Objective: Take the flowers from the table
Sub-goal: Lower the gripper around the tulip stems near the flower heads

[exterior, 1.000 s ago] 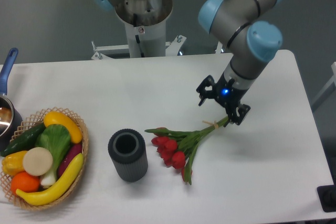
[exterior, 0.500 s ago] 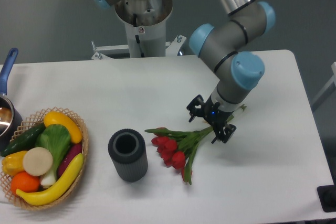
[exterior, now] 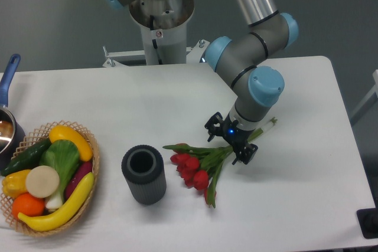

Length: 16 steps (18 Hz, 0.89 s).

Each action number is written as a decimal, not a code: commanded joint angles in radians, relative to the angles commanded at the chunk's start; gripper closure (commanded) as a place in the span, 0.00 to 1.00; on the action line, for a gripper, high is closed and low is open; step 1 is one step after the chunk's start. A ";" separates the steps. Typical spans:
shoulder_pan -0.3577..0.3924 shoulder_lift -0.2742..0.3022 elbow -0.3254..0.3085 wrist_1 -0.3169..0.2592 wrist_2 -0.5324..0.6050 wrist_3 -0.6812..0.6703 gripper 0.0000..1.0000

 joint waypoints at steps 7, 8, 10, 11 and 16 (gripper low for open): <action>-0.023 -0.020 0.014 0.006 0.046 -0.038 0.00; -0.023 -0.020 0.009 0.008 0.046 -0.038 0.01; -0.023 -0.020 0.005 0.012 0.048 -0.038 0.07; -0.023 -0.020 0.003 0.014 0.046 -0.038 0.08; -0.023 -0.014 0.006 0.012 0.046 -0.040 0.42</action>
